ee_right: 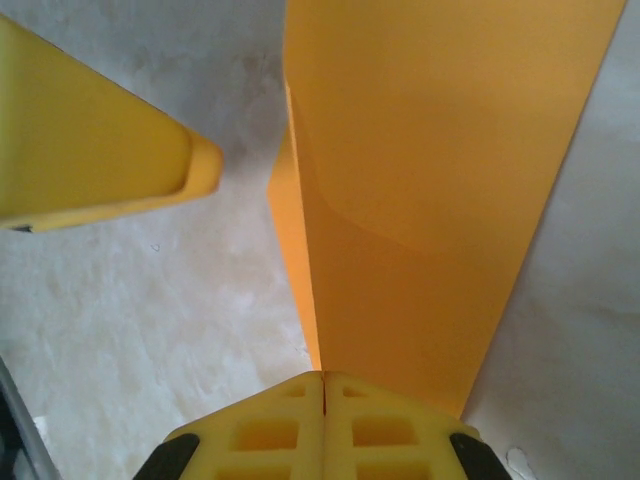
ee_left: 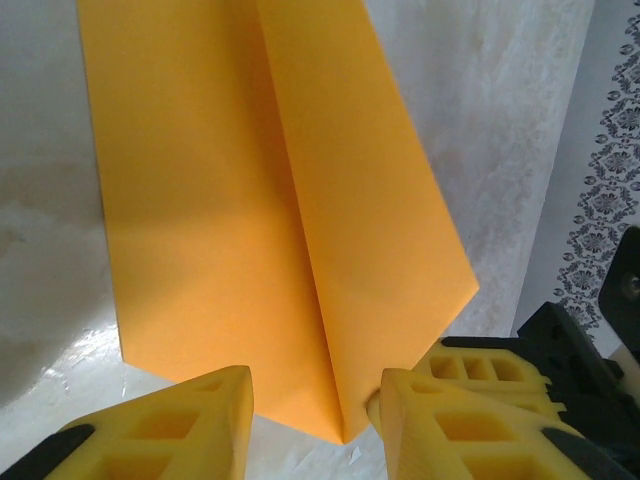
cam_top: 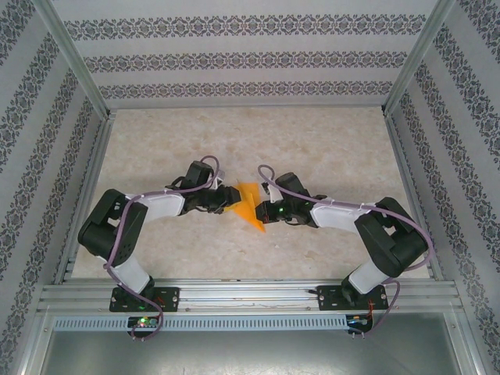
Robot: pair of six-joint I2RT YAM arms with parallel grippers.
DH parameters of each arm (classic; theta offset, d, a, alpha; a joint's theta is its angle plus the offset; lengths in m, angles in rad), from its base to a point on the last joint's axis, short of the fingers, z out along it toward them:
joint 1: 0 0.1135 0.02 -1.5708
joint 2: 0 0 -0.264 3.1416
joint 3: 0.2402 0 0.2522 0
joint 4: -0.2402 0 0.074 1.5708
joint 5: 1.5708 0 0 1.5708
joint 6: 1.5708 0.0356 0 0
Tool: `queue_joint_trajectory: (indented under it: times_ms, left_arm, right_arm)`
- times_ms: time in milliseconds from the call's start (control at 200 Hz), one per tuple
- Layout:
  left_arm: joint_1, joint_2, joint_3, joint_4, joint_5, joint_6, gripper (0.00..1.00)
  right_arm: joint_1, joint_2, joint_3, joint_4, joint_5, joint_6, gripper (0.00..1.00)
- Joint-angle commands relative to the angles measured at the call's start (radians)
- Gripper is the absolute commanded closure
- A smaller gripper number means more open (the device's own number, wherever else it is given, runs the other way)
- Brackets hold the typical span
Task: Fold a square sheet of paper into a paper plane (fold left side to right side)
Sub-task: Fourth fold the wing at the center of the table.
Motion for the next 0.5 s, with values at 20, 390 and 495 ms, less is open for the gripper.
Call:
queue_joint_trajectory:
  times_ms: [20, 390, 495]
  left_arm:
    - [-0.017, 0.029, 0.038, 0.054, 0.000, -0.017, 0.61]
    - [-0.033, 0.060, 0.043, 0.077, -0.008, -0.032, 0.61]
    - [-0.034, 0.065, 0.046, 0.072, -0.012, -0.030, 0.61]
  right_arm:
    - [-0.027, 0.025, -0.026, 0.062, -0.093, 0.036, 1.00]
    - [-0.106, 0.108, -0.073, 0.224, -0.258, 0.144, 1.00]
    - [-0.118, 0.129, -0.081, 0.257, -0.281, 0.164, 1.00]
